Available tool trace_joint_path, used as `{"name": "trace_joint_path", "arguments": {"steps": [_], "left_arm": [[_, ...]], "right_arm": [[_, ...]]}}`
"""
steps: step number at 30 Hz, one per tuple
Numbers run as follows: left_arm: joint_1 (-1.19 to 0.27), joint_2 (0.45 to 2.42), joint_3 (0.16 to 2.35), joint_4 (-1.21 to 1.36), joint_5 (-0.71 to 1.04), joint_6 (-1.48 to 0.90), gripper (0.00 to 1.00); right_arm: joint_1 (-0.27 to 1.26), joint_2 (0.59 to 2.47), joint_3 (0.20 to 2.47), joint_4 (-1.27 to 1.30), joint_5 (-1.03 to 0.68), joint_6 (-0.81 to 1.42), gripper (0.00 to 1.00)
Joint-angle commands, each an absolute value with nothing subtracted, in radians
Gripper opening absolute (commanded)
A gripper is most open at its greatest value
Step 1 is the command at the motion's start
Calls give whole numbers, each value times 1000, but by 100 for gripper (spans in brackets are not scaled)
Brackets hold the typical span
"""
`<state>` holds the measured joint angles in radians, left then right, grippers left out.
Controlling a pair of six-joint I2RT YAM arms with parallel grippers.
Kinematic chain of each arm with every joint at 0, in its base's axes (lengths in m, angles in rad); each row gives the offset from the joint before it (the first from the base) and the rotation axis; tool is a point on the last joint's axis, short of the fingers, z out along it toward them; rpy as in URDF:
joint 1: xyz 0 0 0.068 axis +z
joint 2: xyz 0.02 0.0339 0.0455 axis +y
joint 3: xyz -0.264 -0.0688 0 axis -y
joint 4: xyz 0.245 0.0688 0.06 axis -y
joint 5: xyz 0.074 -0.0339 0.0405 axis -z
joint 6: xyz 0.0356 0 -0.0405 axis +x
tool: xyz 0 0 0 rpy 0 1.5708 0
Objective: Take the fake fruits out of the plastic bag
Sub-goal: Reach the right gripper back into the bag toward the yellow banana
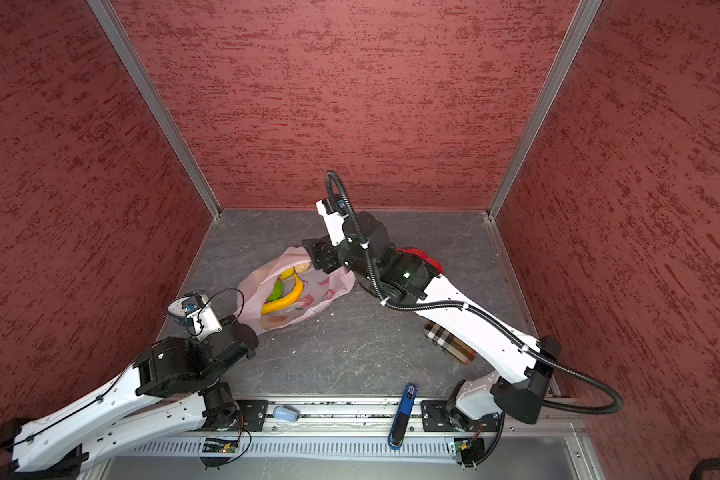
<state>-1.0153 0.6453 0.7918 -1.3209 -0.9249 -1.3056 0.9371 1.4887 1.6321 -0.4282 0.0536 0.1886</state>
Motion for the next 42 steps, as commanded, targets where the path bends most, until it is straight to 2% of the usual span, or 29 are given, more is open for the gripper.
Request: {"name": "trace_joint_path", "arguments": {"steps": [1, 8, 13, 26, 33, 42], "left_arm": [[-1010, 662, 833, -1412, -954, -1370, 3], [-1010, 731, 889, -1602, -976, -1542, 2], [-1011, 747, 890, -1607, -982, -1575, 2], [-1031, 746, 853, -1574, -1025, -1605, 2], [-1045, 693, 813, -1617, -992, -1673, 2], [-1045, 739, 832, -1734, -961, -1801, 1]], "right_arm": [[973, 1602, 1666, -403, -48, 171, 70], [986, 1732, 1606, -339, -139, 259, 61], [1011, 1793, 1571, -306, -178, 294, 59], [1068, 1893, 1521, -264, -198, 384, 56], [1068, 2006, 1536, -206, -166, 468, 54], [1068, 2125, 1569, -246, -190, 509, 53]]}}
